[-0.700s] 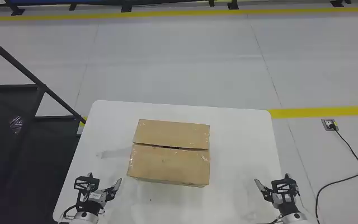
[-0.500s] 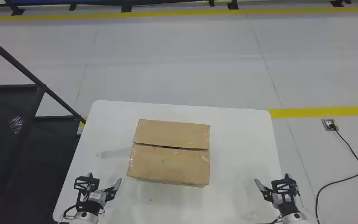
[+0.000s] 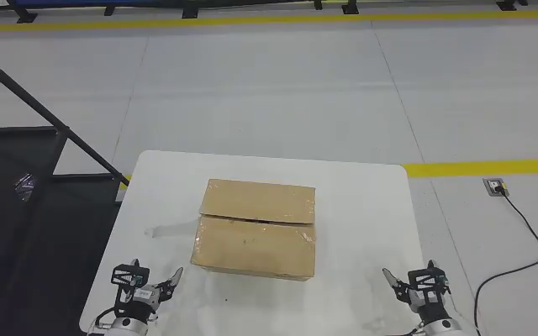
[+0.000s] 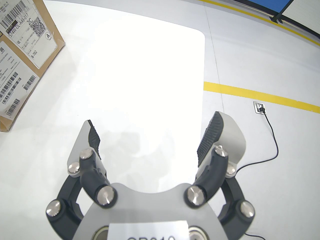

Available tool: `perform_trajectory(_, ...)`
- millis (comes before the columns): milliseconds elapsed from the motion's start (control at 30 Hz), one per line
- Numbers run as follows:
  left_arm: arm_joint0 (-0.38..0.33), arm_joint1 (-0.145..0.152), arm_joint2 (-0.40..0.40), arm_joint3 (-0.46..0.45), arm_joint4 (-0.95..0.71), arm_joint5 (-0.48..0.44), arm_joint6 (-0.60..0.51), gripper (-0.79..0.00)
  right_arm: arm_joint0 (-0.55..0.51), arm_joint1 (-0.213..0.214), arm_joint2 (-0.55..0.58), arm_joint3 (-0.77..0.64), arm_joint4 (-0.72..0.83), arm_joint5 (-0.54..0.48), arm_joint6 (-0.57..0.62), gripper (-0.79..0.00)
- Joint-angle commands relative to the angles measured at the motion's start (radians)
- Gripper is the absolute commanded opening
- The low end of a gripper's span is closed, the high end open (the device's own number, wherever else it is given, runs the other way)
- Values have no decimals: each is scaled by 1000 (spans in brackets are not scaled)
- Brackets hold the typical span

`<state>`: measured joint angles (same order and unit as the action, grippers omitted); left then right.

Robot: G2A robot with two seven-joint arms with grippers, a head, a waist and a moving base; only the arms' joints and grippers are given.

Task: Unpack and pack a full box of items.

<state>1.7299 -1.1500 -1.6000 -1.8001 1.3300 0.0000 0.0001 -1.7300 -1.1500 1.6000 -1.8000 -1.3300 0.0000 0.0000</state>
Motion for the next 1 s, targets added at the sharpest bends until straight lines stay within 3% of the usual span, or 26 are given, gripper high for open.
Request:
perform_trajectory(0,2,-1,-2,-3,-12,-9,22,0,2,0,-2,-3,-7,-2,0,0)
perform_trajectory(133,14,-4,-26,-19,-90,-38,62,0,14,0,-30,-57,-54,-49,5,0)
perform_trajectory(333,9,-5,-79,-59,-180,-90,145,0,65,-7,-89,-164,11,-88,80,0)
perform_trajectory(500,-28,-7,-128,-71,-361,-148,96,0,165,-22,-190,-195,79,-65,172,0)
perform_trajectory(600,-29,-7,-132,-72,-370,-152,89,0,234,-26,-237,-185,40,-64,291,0)
perform_trajectory(900,-30,-7,-130,-71,-377,-153,86,0,230,-25,-234,-181,48,-79,292,0)
perform_trajectory(967,-44,-9,-124,-75,-410,-149,73,0,234,-25,-210,-176,184,-154,266,0)
